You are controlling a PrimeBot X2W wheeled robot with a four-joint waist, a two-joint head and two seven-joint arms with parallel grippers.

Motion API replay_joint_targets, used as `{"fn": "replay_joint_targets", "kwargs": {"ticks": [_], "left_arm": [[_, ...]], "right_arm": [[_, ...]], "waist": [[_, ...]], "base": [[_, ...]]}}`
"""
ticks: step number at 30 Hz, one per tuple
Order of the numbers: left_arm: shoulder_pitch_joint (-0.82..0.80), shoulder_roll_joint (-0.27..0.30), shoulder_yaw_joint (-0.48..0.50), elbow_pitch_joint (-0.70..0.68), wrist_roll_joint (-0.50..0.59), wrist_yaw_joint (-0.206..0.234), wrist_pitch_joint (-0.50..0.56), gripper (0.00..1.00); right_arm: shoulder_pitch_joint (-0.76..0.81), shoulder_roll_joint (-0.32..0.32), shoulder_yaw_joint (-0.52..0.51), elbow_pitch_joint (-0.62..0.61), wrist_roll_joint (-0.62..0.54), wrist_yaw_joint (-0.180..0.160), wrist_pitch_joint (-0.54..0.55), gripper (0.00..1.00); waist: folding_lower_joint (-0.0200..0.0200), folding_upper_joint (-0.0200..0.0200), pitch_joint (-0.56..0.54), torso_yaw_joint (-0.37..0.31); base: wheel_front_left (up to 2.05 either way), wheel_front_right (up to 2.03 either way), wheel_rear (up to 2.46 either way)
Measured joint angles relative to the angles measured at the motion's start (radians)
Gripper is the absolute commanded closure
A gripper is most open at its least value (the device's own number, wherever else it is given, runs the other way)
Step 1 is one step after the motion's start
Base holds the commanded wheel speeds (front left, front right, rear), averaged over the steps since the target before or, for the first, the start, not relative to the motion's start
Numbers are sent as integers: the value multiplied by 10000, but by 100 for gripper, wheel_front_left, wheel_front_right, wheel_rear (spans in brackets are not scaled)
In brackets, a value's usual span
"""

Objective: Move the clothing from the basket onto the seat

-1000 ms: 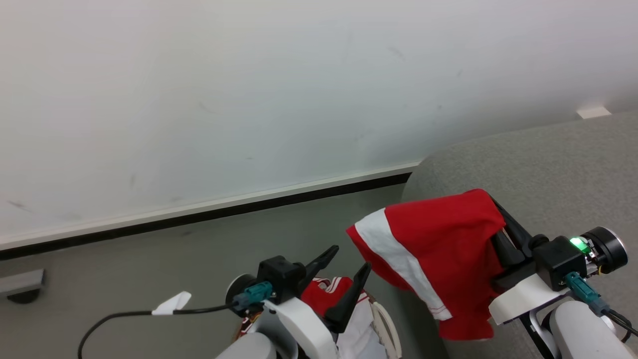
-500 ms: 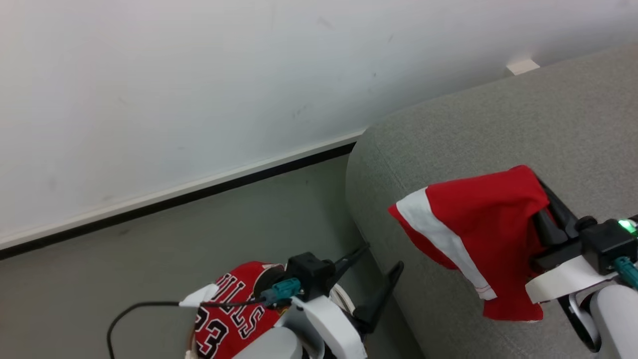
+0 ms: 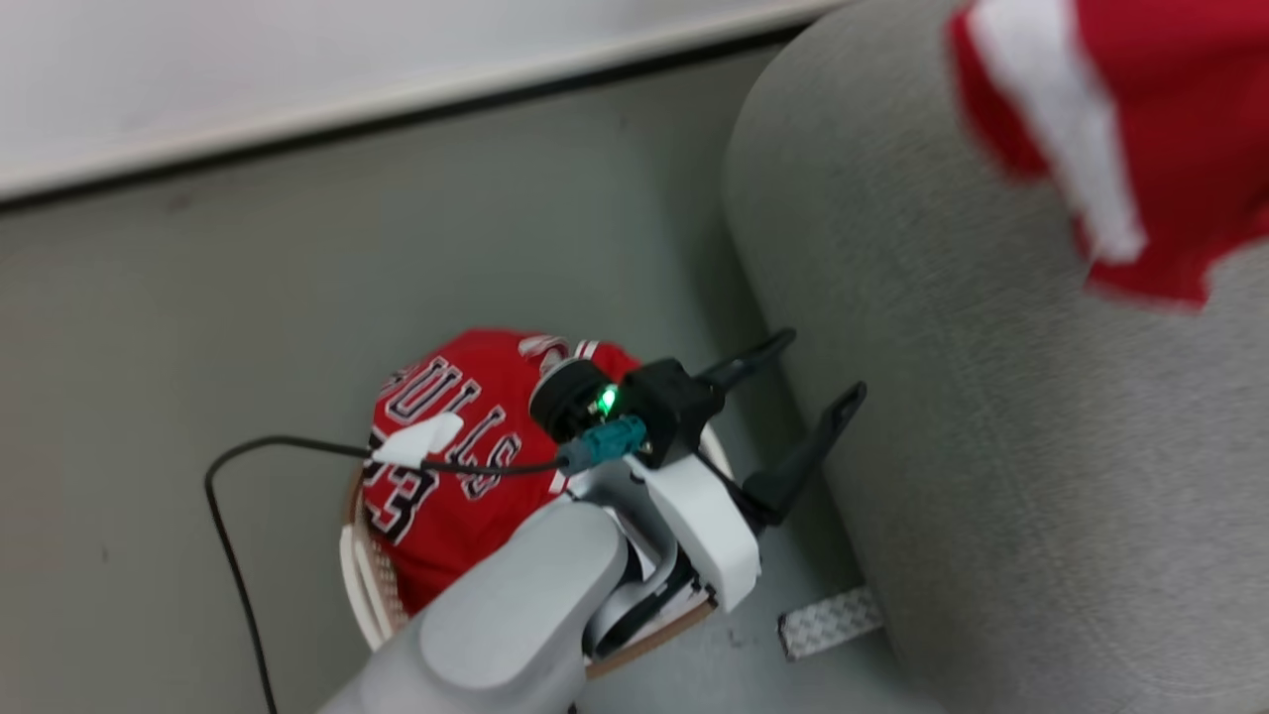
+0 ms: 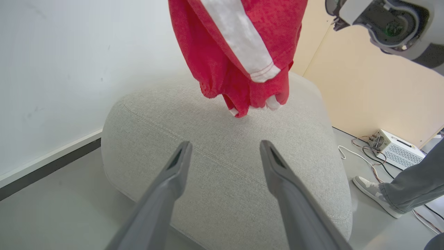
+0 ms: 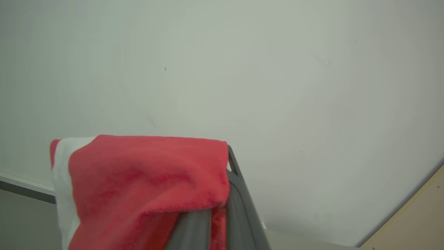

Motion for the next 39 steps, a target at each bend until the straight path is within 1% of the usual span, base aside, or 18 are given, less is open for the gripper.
{"fn": "replay_joint_targets", "kwargs": {"ticks": [5,9,11,13,17,18,19,20,23,25,28,32,39], "left_arm": [[-581,-59,92,167,8,-58,-272,0],[-706,-184,167,357,-2,-44,-500,0],[-706,-207,201,479,-31,-15,-591,0],[-696,-228,251,579,-96,0,-673,0],[-457,-226,301,840,-217,0,-826,0],[-369,-213,303,894,-249,-2,-844,0],[-279,-201,316,934,-272,-8,-874,0],[-200,-180,330,968,-284,-15,-911,0],[35,-79,531,1064,-416,27,-951,0],[214,15,669,1085,-537,52,-1003,0],[498,82,886,1097,-673,121,-1018,0],[1045,203,1244,1083,-807,240,-1057,0],[2119,382,2286,462,-694,533,-1078,0]], "right_arm": [[-2150,-849,-1028,1505,59,0,290,100],[-3061,-1383,-1937,2938,-537,0,334,100],[-3196,-1601,-2470,3605,-1078,0,272,100],[-3113,-1649,-3037,4297,-1576,0,226,100],[-2091,-1369,-4305,5574,-2378,0,63,100],[-1748,-1264,-4686,5802,-2615,0,6,96],[-1462,-1175,-5072,5950,-2807,0,-33,70],[-1213,-1068,-5402,6046,-2970,0,-86,0],[-571,-401,-6174,6008,-3471,0,-148,0],[-129,201,-6569,5377,-3618,0,-157,0],[655,993,-6962,4088,-3735,0,-169,0],[2095,2015,-6748,2554,-3599,0,-180,0],[4003,2907,-6021,251,-3083,0,-184,0]], "waist": [[1,0,1169,489],[1,-1,1654,1127],[1,0,1805,1429],[0,-1,1899,1689],[0,-1,1829,1983],[0,0,1750,1996],[-1,-1,1663,1997],[-2,-1,1579,1993],[-2,-1,1353,1944],[-2,-1,1205,1881],[-2,-1,933,1815],[-3,-1,450,1764],[-4,-1,-539,1827]], "base": [[0,0,0],[0,0,0],[0,0,0],[0,0,0],[0,0,0],[0,0,0],[0,0,0],[0,0,0],[0,0,0],[0,0,0],[0,0,0],[0,0,0],[0,0,0]]}}
